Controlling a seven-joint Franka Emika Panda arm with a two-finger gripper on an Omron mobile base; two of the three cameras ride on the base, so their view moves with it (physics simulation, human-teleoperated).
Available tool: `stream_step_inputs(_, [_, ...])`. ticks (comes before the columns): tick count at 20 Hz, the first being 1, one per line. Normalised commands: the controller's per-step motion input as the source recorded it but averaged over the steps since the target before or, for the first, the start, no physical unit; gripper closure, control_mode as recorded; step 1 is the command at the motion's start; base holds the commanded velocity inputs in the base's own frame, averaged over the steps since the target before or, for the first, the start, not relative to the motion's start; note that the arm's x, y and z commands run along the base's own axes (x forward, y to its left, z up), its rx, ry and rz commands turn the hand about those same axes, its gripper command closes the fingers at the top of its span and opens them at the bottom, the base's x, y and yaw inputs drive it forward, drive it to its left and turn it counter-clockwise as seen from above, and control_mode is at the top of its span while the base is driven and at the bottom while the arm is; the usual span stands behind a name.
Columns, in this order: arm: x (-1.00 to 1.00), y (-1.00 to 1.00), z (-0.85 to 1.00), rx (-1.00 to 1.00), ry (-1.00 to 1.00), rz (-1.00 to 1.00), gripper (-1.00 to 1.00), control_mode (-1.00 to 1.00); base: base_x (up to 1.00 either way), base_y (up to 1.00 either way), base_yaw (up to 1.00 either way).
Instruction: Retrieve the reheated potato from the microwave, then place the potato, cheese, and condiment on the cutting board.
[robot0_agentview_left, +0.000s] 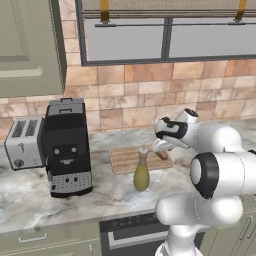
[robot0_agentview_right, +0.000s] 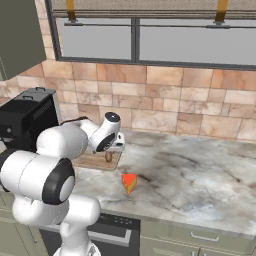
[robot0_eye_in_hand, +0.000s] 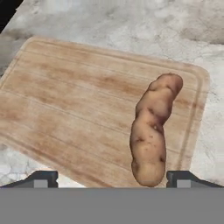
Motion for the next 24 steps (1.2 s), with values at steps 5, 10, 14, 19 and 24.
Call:
stream_step_inputs(5, [-0.46, 0.01, 0.33, 0.07, 0.0, 0.03, -1.0, -1.0, 0.0, 0.0, 0.0])
stream_step_inputs(10, [-0.51, 0.01, 0.25, 0.16, 0.0, 0.17, -1.0, -1.0, 0.0, 0.0, 0.0])
stream_step_inputs(14, [-0.4, 0.0, 0.19, 0.1, 0.0, 0.23, -1.0, -1.0, 0.0, 0.0, 0.0])
stream_step_inputs(19, [-0.35, -0.08, 0.14, 0.1, -0.07, 0.32, -1.0, -1.0, 0.0, 0.0, 0.0])
stream_step_inputs(24, [-0.33, 0.0, 0.01, 0.18, -0.09, 0.24, -1.0, -1.0, 0.0, 0.0, 0.0])
